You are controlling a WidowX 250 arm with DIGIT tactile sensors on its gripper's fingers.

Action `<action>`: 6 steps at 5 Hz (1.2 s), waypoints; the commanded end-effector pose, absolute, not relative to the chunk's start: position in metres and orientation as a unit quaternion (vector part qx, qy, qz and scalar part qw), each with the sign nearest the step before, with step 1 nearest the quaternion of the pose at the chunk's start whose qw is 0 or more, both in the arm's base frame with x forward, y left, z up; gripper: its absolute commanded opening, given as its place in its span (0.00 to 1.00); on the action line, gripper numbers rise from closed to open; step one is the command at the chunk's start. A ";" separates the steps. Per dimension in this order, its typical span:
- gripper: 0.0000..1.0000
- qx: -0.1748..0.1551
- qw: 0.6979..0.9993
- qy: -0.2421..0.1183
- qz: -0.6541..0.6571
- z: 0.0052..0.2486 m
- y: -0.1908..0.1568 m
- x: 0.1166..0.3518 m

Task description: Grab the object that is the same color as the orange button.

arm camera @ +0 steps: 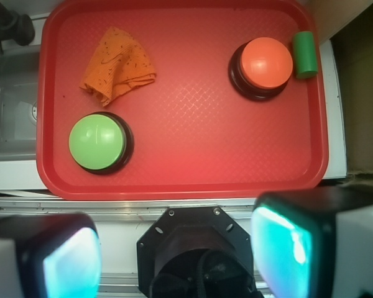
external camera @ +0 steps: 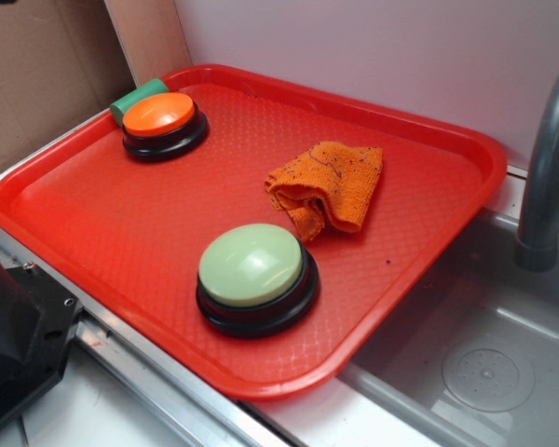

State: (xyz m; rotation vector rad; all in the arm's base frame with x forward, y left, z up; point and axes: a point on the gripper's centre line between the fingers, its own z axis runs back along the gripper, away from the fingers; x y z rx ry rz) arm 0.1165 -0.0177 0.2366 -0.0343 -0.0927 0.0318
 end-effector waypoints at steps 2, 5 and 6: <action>1.00 -0.019 0.998 -0.038 0.046 0.236 -0.032 0.139; 1.00 -0.023 0.983 -0.077 0.167 0.175 -0.079 0.224; 1.00 -0.036 0.970 -0.111 0.214 0.141 -0.083 0.245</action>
